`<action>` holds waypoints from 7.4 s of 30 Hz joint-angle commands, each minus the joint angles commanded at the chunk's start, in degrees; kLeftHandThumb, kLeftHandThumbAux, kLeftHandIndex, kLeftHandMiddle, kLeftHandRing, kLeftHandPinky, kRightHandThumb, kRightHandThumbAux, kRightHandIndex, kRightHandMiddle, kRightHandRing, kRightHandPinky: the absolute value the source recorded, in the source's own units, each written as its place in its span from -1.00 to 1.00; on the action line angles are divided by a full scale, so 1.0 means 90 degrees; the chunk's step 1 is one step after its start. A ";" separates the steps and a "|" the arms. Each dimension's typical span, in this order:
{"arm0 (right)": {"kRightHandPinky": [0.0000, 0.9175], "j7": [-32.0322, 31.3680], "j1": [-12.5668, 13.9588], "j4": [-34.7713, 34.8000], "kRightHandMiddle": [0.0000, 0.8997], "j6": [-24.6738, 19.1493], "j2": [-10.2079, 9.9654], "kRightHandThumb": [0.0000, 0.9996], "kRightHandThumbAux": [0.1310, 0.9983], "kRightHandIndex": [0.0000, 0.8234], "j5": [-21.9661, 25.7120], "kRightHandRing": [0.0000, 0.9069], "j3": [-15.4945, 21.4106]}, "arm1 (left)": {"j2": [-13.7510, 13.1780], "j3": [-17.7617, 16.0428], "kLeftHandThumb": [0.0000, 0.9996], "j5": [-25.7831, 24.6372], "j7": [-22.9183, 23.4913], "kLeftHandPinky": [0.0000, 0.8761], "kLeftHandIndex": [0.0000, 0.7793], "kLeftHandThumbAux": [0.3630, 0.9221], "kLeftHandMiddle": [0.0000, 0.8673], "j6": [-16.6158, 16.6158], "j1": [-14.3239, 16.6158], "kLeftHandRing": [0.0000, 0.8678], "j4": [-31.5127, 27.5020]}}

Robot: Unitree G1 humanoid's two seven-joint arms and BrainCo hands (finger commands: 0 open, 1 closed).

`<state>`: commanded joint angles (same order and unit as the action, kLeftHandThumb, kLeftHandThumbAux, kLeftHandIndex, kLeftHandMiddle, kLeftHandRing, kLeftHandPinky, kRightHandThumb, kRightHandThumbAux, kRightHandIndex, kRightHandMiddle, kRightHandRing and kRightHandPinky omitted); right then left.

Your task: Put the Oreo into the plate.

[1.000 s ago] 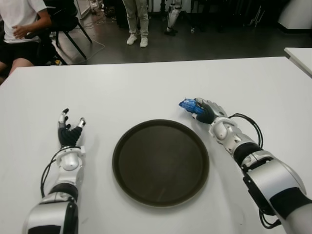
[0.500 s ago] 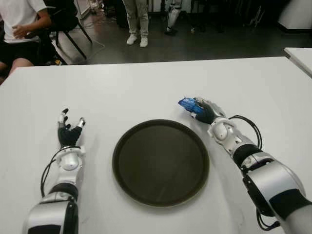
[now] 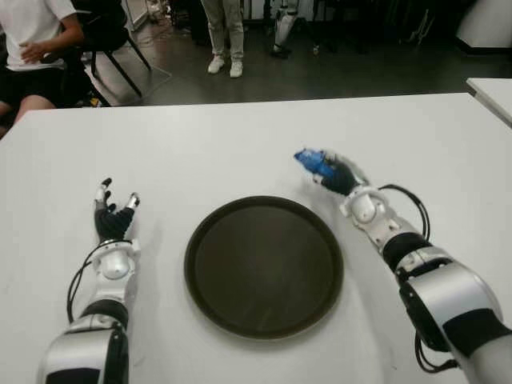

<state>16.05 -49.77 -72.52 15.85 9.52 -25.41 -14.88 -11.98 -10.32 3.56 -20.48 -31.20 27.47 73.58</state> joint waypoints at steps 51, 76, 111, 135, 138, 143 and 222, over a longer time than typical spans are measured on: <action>0.82 0.0357 0.0854 0.2771 0.19 0.1897 -0.0133 0.72 0.24 0.02 0.0804 0.84 0.0901 | 0.0017 -0.0006 -1.00 -0.0035 0.0028 -0.95 -0.86 0.16 -0.88 0.0097 0.0060 -0.93 -0.0006; 0.84 -0.1014 0.1378 0.3238 0.16 0.2125 -0.0566 0.71 0.25 0.00 0.0950 0.84 0.0495 | -0.0045 -0.0087 -1.00 -0.0030 -0.0085 -0.99 -0.87 0.06 -0.91 -0.0022 0.0106 -0.98 -0.0094; 0.85 -0.2430 0.1910 0.2405 0.17 0.1907 -0.0716 0.71 0.25 -0.01 0.0502 0.88 -0.0509 | -0.0090 0.0288 -1.00 0.0396 -0.0697 -0.91 -0.86 0.32 -0.90 -0.0788 0.0029 -0.92 -0.0450; 0.85 -0.3054 0.1955 0.2279 0.17 0.1576 -0.0623 0.71 0.25 -0.01 0.0388 0.87 -0.0801 | 0.0006 0.0100 -1.00 0.0146 -0.0537 -0.92 -0.88 0.34 -0.89 -0.0678 -0.0031 -0.93 -0.0413; 0.84 -0.3092 0.1964 0.2239 0.17 0.1476 -0.0611 0.71 0.25 -0.01 0.0383 0.86 -0.0795 | 0.0000 0.0106 -1.00 0.0162 -0.0558 -0.92 -0.90 0.28 -0.90 -0.0666 -0.0038 -0.93 -0.0398; 0.84 -0.3081 0.1989 0.2228 0.17 0.1426 -0.0615 0.71 0.25 -0.01 0.0400 0.86 -0.0773 | -0.0004 0.0132 -1.00 0.0206 -0.0613 -0.93 -0.91 0.24 -0.89 -0.0672 -0.0043 -0.94 -0.0399; 0.84 -0.3994 0.2827 0.4431 0.16 0.1428 0.0899 0.71 0.25 0.00 0.0157 0.88 -0.0860 | -0.0022 0.0203 -1.00 0.0279 -0.0800 -0.91 -0.89 0.35 -0.91 -0.0540 -0.0056 -0.95 -0.0411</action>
<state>-19.90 -24.33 -32.65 28.70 17.60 -24.00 -22.62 -12.17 -8.49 6.07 -27.68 -36.07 26.96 69.88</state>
